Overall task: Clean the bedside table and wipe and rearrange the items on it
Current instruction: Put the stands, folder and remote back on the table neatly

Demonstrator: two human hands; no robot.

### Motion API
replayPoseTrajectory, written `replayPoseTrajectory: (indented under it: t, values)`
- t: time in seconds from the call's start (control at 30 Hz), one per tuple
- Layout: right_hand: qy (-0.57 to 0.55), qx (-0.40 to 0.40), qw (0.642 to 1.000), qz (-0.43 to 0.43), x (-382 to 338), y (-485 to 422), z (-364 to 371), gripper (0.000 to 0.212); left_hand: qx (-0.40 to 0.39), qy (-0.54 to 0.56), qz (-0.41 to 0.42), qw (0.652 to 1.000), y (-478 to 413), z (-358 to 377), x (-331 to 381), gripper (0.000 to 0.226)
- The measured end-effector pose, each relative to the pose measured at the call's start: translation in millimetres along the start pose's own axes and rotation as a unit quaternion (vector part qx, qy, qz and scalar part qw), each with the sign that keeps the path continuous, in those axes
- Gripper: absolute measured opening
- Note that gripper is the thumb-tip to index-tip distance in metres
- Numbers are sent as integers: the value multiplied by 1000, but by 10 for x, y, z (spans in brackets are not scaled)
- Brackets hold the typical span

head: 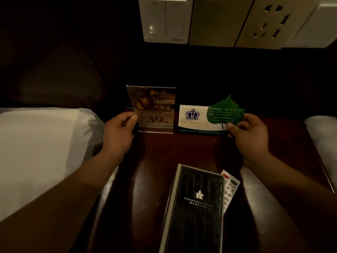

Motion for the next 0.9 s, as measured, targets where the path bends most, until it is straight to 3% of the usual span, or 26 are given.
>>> replayPoseTrajectory:
  t: [0.4, 0.6, 0.8, 0.9]
  values:
    - [2, 5, 1000, -7, -2, 10, 24, 28, 36, 35, 3, 999, 5, -40, -88, 29]
    - [-17, 15, 999, 50, 72, 256, -115, 37, 34, 97, -50, 993, 341, -96, -66, 33]
    - [-25, 6, 992, 120, 225, 1088, -452, 28, -27, 54, -127, 990, 1350, -44, 244, 45]
    - [-45, -7, 986, 159, 395, 1512, -565, 17, -108, -32, -97, 989, 1916, 75, 555, 61]
Point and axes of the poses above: each hand's wrist, its own y-axis away from the middle knuckle, its own z-axis out of the palm, x = y × z, the point moved 4 cm from there along -y, towards the middle knuckle, and after that the axes turned 14 degrees about z, right-handed, at the moved point
